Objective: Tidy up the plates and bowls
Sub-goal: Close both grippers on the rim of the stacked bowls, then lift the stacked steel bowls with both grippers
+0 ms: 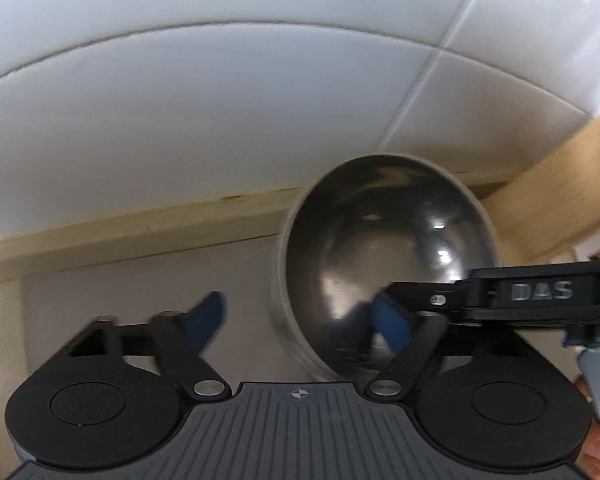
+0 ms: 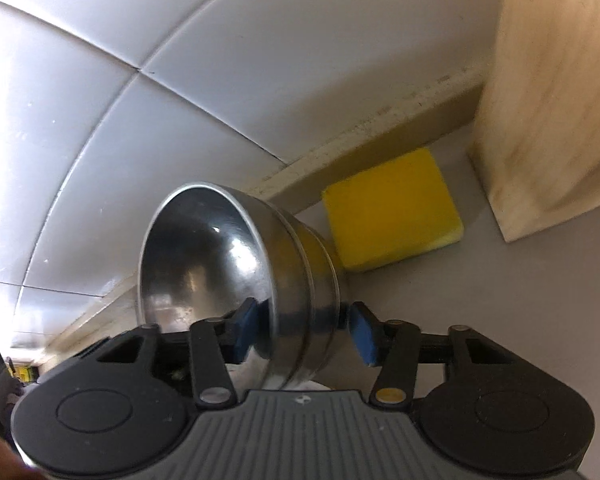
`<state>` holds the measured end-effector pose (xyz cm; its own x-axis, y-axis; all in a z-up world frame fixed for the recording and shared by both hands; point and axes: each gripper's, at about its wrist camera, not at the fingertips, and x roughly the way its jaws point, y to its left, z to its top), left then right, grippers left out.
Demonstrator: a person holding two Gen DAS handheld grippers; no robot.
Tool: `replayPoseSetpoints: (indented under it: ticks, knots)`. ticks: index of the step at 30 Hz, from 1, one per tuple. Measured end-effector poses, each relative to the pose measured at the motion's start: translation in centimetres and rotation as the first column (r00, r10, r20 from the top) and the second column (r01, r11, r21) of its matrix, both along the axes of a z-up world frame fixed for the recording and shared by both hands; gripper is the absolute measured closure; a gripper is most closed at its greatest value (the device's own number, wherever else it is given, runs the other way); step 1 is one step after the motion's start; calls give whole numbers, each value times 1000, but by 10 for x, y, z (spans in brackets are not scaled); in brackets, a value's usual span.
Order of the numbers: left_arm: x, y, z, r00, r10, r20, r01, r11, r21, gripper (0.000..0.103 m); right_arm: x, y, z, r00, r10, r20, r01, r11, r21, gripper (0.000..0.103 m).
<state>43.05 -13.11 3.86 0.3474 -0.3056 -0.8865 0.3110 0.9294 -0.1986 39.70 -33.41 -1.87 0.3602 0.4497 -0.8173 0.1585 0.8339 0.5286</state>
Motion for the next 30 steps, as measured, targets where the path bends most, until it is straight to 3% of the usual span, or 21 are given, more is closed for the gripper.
replayPoseSetpoints:
  ticks: [2, 10, 17, 19, 22, 24, 26, 27, 30]
  knots:
    - [-3, -2, 3, 1000, -30, 8, 31, 999, -19, 47, -1, 2, 3, 1000, 13, 17, -13, 1000, -20, 73]
    - [-18, 1, 6, 999, -22, 35, 23, 999, -31, 47, -3, -4, 4, 1000, 14, 22, -14, 1000, 8, 74]
    - [-17, 10, 1, 1000, 13, 25, -11, 997, -80, 43, 3, -7, -3, 1000, 5, 10, -5, 1000, 26, 74]
    - [-17, 10, 0, 999, 35, 29, -33, 998, -58, 33, 3, -7, -4, 1000, -3, 16, 2, 1000, 23, 73]
    - [-11, 16, -8, 998, 60, -17, -61, 994, -89, 32, 3, -11, -6, 1000, 2, 16, -2, 999, 35, 73]
    - [-14, 17, -8, 998, 65, -13, -66, 994, -91, 34, 2, -14, -7, 1000, -15, 17, 14, 999, 48, 72]
    - [-20, 15, -4, 999, 51, 9, -50, 995, -90, 45, 1, -15, -6, 999, -22, 27, 21, 999, 49, 70]
    - [-22, 13, -2, 999, 47, 14, -46, 997, -69, 45, 0, -15, -5, 999, -15, 32, 14, 999, 42, 70]
    - [-26, 11, 3, 999, 37, 30, -35, 999, -36, 48, -5, -7, 5, 998, 27, 59, -25, 999, -27, 72]
